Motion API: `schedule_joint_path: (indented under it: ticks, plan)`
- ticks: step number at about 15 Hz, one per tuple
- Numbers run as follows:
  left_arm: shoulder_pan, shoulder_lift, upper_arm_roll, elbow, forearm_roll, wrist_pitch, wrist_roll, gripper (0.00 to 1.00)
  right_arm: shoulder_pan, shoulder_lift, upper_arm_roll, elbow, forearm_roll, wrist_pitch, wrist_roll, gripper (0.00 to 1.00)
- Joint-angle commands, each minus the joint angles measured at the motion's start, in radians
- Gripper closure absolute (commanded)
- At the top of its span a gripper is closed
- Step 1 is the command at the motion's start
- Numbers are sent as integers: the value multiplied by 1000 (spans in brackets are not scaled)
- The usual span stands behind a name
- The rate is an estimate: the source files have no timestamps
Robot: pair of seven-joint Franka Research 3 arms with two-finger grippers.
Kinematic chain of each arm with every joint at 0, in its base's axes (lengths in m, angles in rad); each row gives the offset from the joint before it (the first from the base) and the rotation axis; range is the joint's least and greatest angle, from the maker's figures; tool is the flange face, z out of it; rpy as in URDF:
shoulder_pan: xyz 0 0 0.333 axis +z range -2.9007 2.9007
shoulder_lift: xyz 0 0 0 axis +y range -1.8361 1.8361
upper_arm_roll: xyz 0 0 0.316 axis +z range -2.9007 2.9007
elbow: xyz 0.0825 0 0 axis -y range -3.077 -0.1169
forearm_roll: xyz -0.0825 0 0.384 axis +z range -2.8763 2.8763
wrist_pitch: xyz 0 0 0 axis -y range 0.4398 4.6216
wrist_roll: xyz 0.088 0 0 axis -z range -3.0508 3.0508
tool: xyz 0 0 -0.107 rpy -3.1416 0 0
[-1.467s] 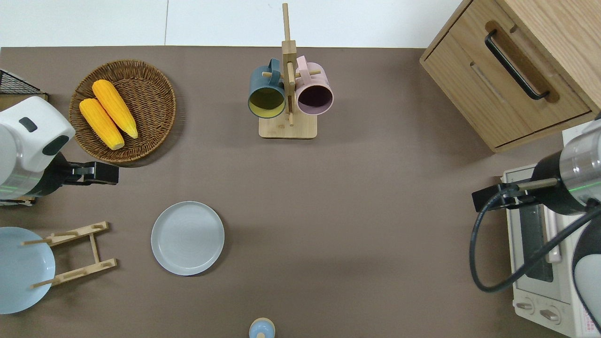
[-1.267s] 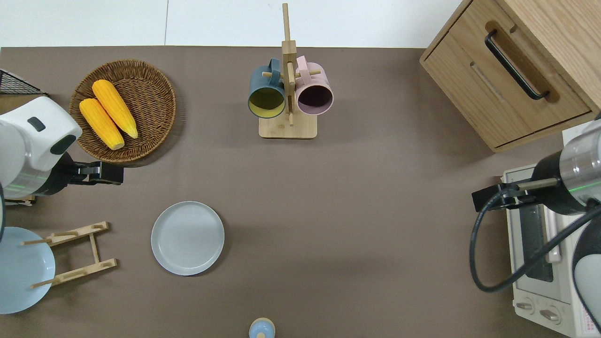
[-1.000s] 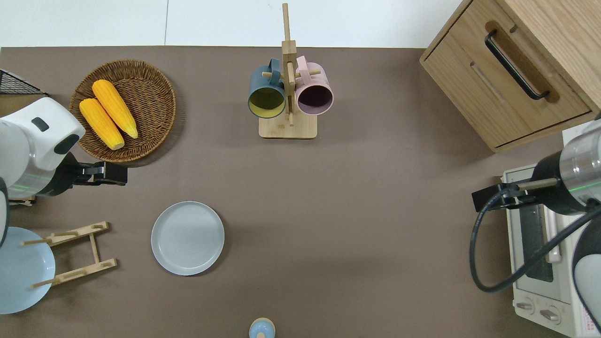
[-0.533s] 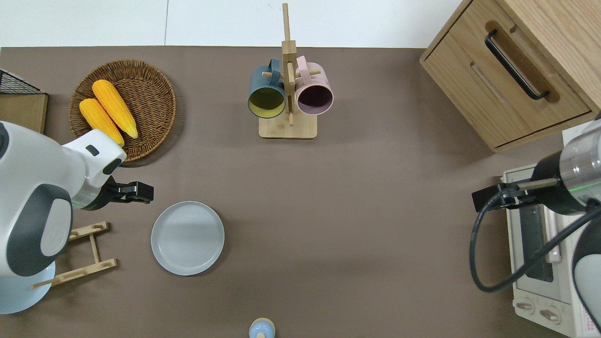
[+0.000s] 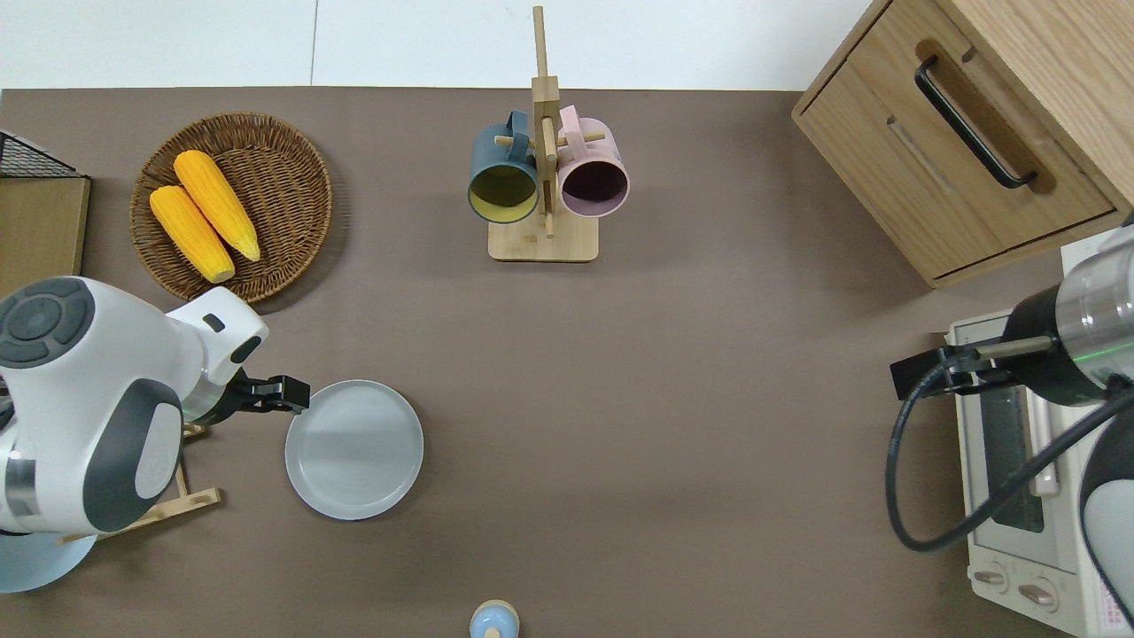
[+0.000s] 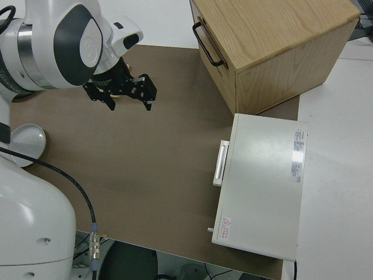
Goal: Pick gray plate from table and place it on lower plate rack with left arm
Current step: 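Grasp the gray plate's rim nearest the robot with the left gripper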
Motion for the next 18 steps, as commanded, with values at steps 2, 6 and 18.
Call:
schedule_joint_path:
  ticks: [2, 6, 18]
  plan:
    - [2, 62, -1, -46, -7, 19, -13, 2, -13, -5, 7, 6, 3, -15, -3, 11]
    - [2, 115, -1, -46, -7, 25, -14, 2, -13, -5, 7, 6, 3, -15, -3, 11]
    - [4, 133, -1, -43, -30, 51, -33, 1000, -15, -5, 7, 6, 3, -15, -3, 11]
